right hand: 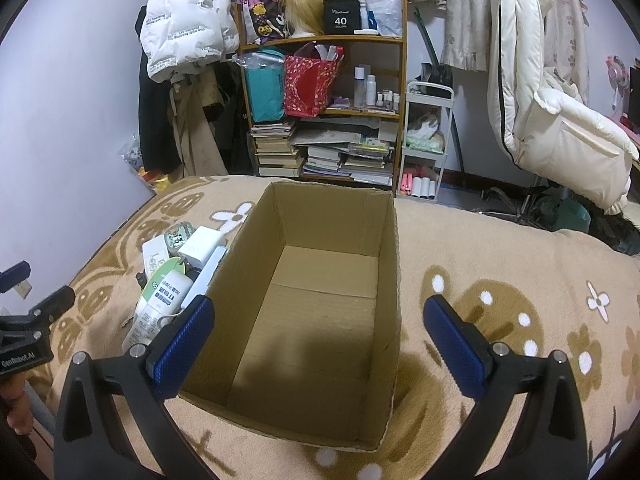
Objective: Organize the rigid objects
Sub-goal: 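Reach the left gripper down and grasp the white plug charger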
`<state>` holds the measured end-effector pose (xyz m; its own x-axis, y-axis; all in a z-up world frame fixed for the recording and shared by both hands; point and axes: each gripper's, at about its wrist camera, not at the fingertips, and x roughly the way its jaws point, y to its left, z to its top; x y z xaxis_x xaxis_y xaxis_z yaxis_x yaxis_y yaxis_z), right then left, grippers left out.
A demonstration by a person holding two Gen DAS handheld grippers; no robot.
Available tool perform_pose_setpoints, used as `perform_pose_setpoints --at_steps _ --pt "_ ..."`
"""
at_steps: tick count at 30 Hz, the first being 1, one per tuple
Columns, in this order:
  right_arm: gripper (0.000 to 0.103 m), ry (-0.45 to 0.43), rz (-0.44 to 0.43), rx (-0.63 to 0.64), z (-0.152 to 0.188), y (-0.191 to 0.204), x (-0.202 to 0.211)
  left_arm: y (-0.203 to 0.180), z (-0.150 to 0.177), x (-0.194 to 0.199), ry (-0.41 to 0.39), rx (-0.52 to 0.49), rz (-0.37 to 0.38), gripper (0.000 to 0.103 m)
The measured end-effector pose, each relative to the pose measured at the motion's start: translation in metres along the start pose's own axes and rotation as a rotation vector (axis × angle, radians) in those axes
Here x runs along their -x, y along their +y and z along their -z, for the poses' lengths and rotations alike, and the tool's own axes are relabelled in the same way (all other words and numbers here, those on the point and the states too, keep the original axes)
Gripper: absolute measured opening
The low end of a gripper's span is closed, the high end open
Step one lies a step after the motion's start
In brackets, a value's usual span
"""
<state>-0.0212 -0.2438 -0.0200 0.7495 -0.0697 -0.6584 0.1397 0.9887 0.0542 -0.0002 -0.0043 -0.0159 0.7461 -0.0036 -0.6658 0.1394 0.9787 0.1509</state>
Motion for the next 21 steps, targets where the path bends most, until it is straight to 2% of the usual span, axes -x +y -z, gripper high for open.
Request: perform_pose_setpoints --at_steps 14,21 --pt "0.103 0.086 0.003 -0.1 -0.014 -0.027 -0.029 -0.001 -0.007 -0.038 0.107 -0.02 -0.003 0.103" --pt "0.094 0.171 0.014 -0.13 -0.015 -0.041 -0.051 -0.01 -0.009 -0.061 0.147 -0.059 -0.035 0.103"
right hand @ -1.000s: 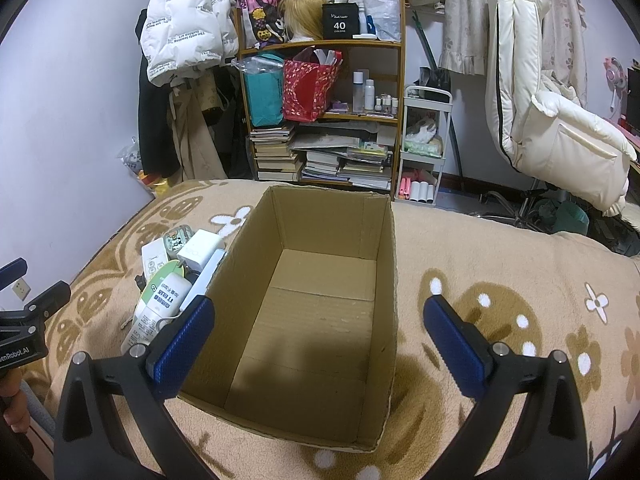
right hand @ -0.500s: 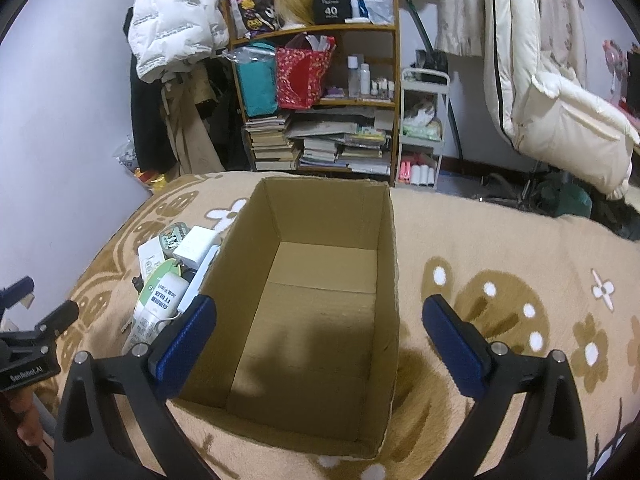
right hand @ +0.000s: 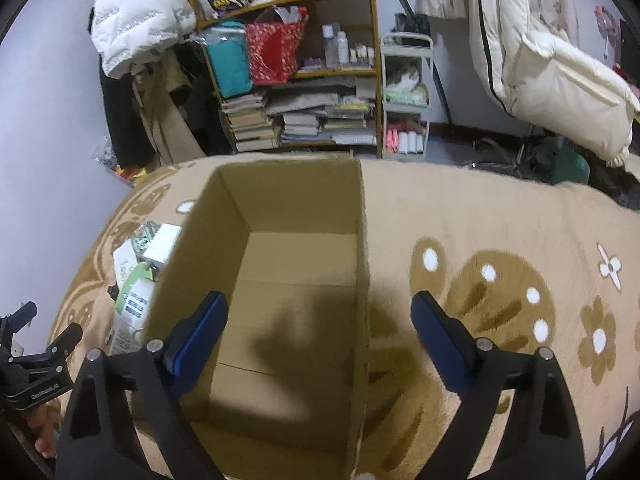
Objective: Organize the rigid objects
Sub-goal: 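Reach the left gripper down and grasp the white plug charger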
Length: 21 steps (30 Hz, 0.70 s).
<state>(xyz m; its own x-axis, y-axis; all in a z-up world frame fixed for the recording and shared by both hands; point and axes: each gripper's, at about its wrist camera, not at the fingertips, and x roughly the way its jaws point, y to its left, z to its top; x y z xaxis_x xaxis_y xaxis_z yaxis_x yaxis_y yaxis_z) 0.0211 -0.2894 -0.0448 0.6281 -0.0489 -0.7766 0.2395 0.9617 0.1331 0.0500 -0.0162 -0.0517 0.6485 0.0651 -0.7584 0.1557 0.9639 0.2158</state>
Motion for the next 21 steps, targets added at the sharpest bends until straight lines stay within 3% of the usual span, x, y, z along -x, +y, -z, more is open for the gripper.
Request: perform_pose_setpoints --at_steps 8,13,18,21 --pt "0.088 0.074 0.006 -0.029 0.001 -0.011 -0.016 -0.005 -0.002 -0.023 0.059 0.012 0.023 0.103" --pt "0.063 0.127 0.027 -0.006 0.005 -0.01 -0.026 -0.012 0.0 -0.032 0.081 -0.008 0.029 0.103" --pt "0.029 0.159 0.051 0.031 0.008 -0.006 -0.033 -0.02 0.002 -0.037 0.093 -0.042 0.034 0.103" --pt "0.015 0.176 0.066 0.046 0.01 -0.005 -0.035 -0.022 0.004 -0.038 0.097 -0.051 0.038 0.103"
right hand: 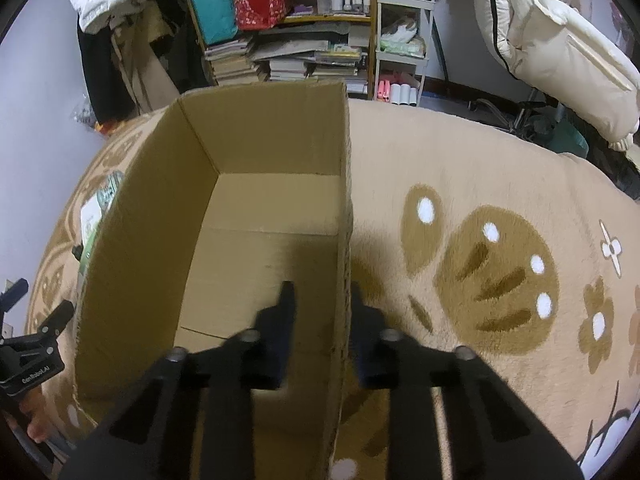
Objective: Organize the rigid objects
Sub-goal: 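Reach the left gripper down and grasp the white plug charger, then carry the charger with the left gripper into the box and release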
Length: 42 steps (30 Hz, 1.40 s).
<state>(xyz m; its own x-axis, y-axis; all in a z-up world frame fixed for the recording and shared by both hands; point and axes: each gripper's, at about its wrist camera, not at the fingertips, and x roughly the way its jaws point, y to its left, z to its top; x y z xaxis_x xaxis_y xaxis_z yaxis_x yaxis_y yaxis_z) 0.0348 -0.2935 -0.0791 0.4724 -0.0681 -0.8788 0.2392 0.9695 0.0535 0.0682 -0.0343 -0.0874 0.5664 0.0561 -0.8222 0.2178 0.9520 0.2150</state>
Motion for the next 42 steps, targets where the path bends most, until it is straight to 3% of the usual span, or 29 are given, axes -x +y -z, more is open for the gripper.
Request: perform_pose_setpoints --at_steps 3,8,13,16,18,22,30,34,42 --pt "0.006 0.005 0.017 -0.001 0.001 -0.002 -0.002 0.0 0.0 -0.002 0.012 0.006 0.017 0.103" --pt "0.006 0.013 0.018 -0.01 0.001 -0.006 -0.003 0.001 0.002 -0.005 0.033 0.016 0.048 0.102" --pt "0.006 0.013 0.019 -0.008 0.001 -0.005 -0.002 -0.001 0.004 -0.007 0.059 0.019 0.127 0.089" --pt "0.006 0.014 0.014 -0.012 0.001 -0.005 -0.002 -0.007 0.006 -0.006 0.062 -0.007 0.147 0.078" --pt "0.006 0.014 0.013 -0.012 0.002 -0.005 -0.003 -0.011 0.007 -0.006 0.071 -0.02 0.168 0.065" --pt "0.006 0.014 0.012 -0.014 0.002 -0.005 -0.003 -0.016 0.01 -0.008 0.095 -0.027 0.201 0.061" --pt "0.006 0.015 0.009 -0.017 0.003 -0.005 -0.004 -0.023 0.018 -0.018 0.175 -0.023 0.249 0.037" --pt "0.006 0.015 0.008 -0.018 0.003 -0.005 -0.004 -0.029 0.022 -0.021 0.205 -0.033 0.271 0.033" --pt "0.006 0.016 0.007 -0.017 0.003 -0.005 -0.004 -0.035 0.025 -0.027 0.222 -0.064 0.227 0.021"
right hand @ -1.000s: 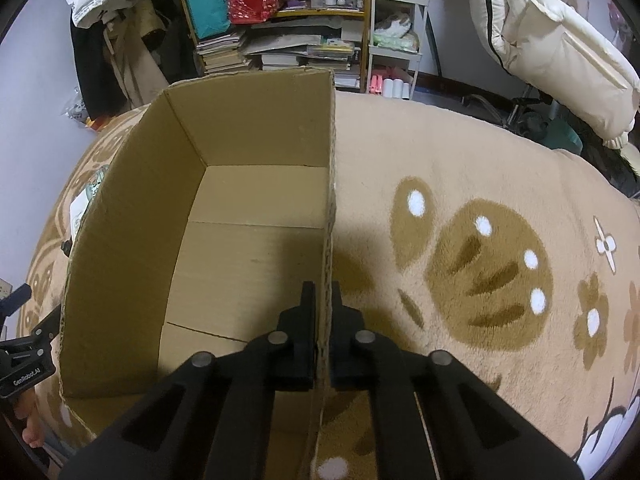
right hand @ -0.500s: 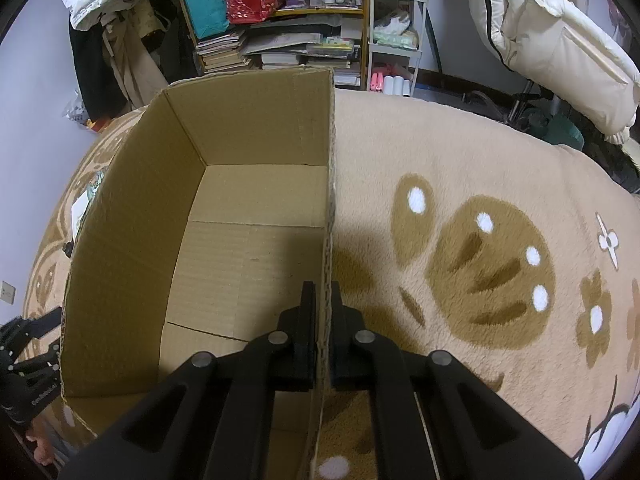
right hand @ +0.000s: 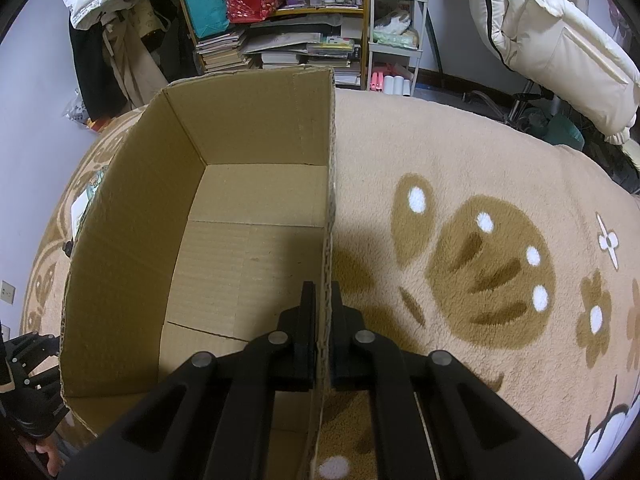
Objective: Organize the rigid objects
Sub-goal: 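Carry the charger with the left gripper into the box and release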
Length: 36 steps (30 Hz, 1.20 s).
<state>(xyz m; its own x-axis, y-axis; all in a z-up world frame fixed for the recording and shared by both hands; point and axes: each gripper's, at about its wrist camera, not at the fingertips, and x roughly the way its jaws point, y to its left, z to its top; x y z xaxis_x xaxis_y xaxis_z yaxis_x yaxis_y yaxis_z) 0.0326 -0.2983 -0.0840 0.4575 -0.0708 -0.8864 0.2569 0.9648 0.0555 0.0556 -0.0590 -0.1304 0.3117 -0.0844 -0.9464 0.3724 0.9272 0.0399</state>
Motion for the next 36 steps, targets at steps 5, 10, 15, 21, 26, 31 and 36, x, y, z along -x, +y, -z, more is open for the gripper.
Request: perform_pose_setpoints --at_steps 5,10,15,21,26,31,36 --pt "0.006 0.0 0.001 0.0 0.0 0.0 0.0 0.0 0.0 0.006 -0.032 -0.009 0.009 0.021" --pt "0.006 0.0 0.001 0.0 0.0 0.0 0.0 -0.002 -0.001 0.02 -0.078 -0.014 -0.017 0.021" --pt "0.006 0.002 0.0 -0.003 0.0 0.0 0.0 -0.002 -0.002 0.036 -0.098 -0.002 -0.048 0.021" --pt "0.006 0.007 -0.008 -0.005 0.002 0.0 -0.002 -0.009 -0.006 0.065 -0.162 -0.021 -0.055 0.021" --pt "0.006 0.007 -0.006 -0.004 0.003 0.0 -0.002 -0.014 -0.017 0.087 -0.204 -0.014 -0.061 0.021" --pt "0.006 0.007 -0.008 -0.005 0.003 0.001 -0.003 -0.022 -0.037 0.113 -0.272 -0.013 -0.07 0.021" --pt "0.006 0.008 -0.012 -0.007 0.002 -0.001 -0.003 -0.037 -0.06 0.132 -0.312 -0.016 -0.045 0.021"
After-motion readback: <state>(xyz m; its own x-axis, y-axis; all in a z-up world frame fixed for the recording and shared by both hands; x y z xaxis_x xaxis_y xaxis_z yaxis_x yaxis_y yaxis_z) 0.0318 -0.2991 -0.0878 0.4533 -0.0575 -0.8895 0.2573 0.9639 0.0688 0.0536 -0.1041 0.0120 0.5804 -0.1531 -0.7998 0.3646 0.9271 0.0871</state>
